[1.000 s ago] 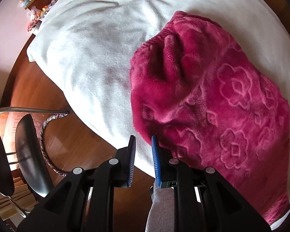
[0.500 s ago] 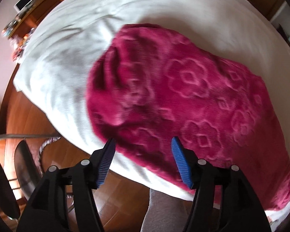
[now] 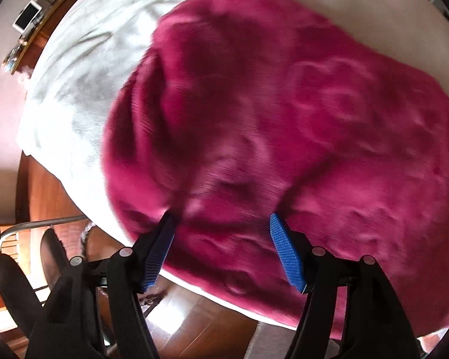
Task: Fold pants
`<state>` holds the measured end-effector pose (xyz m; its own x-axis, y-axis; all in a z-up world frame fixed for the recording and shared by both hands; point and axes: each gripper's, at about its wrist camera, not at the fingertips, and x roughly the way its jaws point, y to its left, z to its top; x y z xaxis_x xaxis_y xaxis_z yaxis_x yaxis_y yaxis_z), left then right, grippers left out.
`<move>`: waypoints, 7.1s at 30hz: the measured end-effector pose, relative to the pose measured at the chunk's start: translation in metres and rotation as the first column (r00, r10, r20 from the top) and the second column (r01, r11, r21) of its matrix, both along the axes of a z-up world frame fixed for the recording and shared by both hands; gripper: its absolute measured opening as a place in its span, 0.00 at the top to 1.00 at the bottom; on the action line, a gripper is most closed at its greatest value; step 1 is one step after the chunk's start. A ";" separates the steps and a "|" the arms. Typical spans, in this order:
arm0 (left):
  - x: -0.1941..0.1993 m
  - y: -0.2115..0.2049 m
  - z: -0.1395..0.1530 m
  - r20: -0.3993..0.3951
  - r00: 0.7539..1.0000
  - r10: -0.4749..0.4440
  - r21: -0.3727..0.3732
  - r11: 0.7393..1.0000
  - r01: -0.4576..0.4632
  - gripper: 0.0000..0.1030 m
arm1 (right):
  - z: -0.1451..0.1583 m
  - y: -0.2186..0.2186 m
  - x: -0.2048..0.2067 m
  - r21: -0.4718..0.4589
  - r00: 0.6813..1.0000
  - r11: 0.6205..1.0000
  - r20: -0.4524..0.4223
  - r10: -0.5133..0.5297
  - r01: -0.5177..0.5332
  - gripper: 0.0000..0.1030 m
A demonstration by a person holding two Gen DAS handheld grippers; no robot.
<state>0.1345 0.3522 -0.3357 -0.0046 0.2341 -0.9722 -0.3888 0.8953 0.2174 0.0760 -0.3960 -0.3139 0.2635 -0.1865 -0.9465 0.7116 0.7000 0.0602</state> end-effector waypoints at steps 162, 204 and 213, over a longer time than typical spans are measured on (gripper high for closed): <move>0.034 -0.180 0.079 0.188 0.909 -0.372 -0.353 0.838 0.416 0.28 | -0.002 0.316 0.057 0.343 0.562 0.458 0.331 0.758 -0.820 0.80; -0.051 -0.165 0.063 0.123 0.974 -0.192 -0.292 0.931 0.220 0.21 | -0.012 0.288 0.085 0.270 0.462 0.402 0.220 0.859 -0.875 0.44; -0.079 -0.155 0.021 0.138 0.985 -0.105 -0.235 0.962 0.135 0.14 | -0.048 0.297 0.105 0.212 0.343 0.319 0.089 0.935 -0.924 0.44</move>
